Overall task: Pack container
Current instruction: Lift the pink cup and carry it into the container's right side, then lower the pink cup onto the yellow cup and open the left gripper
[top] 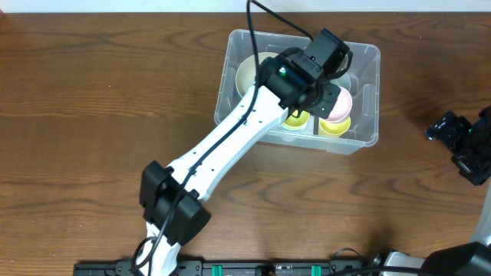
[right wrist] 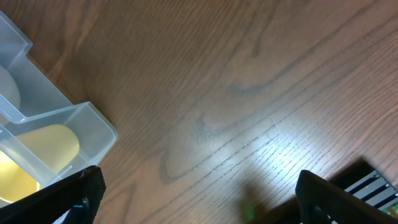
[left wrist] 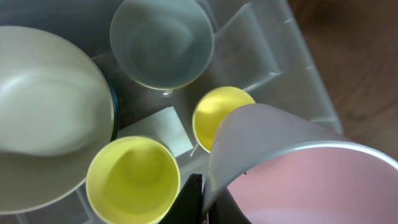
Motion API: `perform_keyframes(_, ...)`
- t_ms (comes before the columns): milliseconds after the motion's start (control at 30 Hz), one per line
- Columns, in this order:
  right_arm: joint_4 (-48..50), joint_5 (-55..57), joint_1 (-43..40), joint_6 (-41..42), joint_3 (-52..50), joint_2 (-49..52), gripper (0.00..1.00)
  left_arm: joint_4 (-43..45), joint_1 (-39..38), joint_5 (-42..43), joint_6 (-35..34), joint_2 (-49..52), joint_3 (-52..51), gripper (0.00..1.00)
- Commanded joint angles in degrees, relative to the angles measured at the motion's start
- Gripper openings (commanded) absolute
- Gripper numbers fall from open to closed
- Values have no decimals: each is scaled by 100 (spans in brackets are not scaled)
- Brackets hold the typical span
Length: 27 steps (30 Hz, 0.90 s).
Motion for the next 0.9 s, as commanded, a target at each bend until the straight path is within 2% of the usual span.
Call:
perform_keyframes(0,11,2,-31,-76,-4,-9,99,101,9,-247,192,181,-15,6)
perform_keyframes(333,11,2,-31,-76,-4,-9,99,544,9,-264,234,280,-15,6)
perform_keyframes(867,11,0,-31,-76,-4,-9,99,439,-9,-258,267,774,-15,6)
